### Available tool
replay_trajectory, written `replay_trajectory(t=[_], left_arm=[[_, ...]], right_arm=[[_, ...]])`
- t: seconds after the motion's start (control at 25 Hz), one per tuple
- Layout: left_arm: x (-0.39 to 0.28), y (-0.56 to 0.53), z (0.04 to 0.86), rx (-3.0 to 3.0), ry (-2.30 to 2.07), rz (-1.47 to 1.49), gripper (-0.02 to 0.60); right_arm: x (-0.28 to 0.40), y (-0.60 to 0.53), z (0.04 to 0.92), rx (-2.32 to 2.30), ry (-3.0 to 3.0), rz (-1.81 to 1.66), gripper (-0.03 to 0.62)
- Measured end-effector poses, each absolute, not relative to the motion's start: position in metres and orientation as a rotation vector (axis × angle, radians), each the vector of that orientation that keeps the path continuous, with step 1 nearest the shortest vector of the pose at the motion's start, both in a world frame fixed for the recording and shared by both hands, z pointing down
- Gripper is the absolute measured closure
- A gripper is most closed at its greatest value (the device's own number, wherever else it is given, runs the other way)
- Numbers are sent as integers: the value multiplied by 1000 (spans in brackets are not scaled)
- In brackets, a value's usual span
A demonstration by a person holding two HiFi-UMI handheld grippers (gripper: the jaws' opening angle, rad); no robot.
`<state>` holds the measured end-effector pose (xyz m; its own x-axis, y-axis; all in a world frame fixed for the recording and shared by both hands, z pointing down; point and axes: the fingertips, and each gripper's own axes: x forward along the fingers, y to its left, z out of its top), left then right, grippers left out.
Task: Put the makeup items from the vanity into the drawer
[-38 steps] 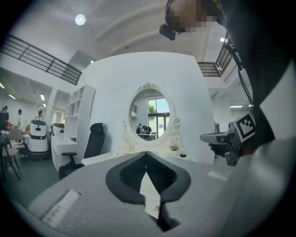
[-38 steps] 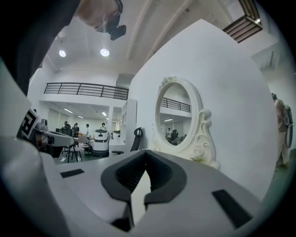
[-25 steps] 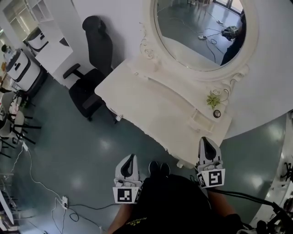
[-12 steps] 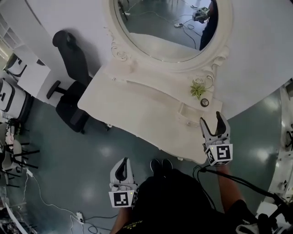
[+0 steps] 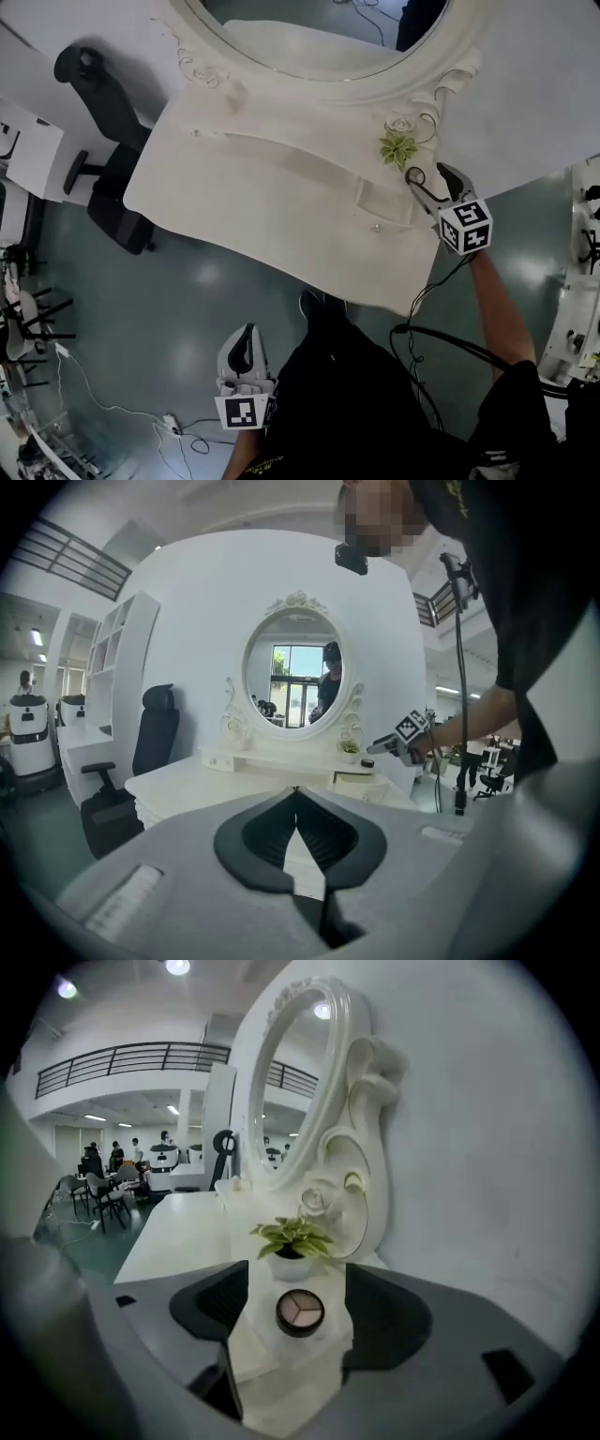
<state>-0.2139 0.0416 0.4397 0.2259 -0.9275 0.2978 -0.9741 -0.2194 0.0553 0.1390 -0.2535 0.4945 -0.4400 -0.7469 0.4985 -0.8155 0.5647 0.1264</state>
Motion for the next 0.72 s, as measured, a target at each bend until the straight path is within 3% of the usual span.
replay_trajectory(t=[0.32, 0.72], left_arm=[[-208, 26, 440, 2329, -1801, 356, 560], [-184, 0, 417, 2496, -1764, 342, 560]], right_arm=[[125, -276, 558, 1120, -2220, 282, 272], [127, -276, 566, 1157, -2289, 431, 278]])
